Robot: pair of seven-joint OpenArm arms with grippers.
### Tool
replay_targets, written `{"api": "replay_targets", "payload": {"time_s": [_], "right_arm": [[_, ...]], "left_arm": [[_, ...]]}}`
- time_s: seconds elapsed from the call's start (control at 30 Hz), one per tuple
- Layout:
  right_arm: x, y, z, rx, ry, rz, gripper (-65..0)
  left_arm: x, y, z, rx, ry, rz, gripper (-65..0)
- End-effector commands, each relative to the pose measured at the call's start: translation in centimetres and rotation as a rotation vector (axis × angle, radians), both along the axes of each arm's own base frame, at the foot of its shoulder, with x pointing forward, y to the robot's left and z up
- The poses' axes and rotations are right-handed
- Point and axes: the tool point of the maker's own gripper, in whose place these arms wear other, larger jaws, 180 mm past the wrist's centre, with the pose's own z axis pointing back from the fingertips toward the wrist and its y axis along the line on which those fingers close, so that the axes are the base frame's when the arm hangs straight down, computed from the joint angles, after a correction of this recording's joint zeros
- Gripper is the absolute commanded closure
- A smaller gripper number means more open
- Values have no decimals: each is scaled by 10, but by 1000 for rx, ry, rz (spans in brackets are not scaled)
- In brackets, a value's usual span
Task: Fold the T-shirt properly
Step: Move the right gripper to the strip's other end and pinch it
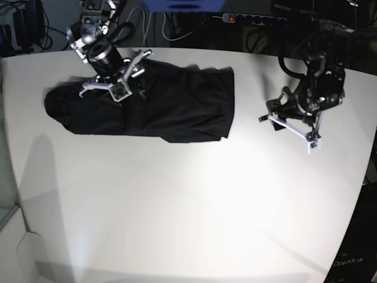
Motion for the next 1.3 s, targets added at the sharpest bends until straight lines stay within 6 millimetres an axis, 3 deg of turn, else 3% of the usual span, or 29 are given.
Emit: {"api": "replay_targets", "payload": {"time_s": [0.0, 0.37, 0.47, 0.63, 0.67, 1.27], "right_arm": [[3, 2, 5, 24, -26, -7, -306], [1, 4, -5, 33, 1, -2, -290], [7, 4, -2, 33, -14, 0, -210], [13, 2, 1, 28, -26, -5, -8], [15, 2, 2, 27, -32, -5, 0], [46, -13, 37, -36, -152, 15, 0]], "left_arm": [[8, 5, 10, 15, -37, 0, -332], [11, 4, 12, 12, -45, 0, -332], [11, 4, 12, 12, -45, 0, -332], [11, 4, 12, 12, -45, 0, -332], [11, 4, 12, 12, -45, 0, -332], [11, 3, 11, 10, -45, 1, -332]]}}
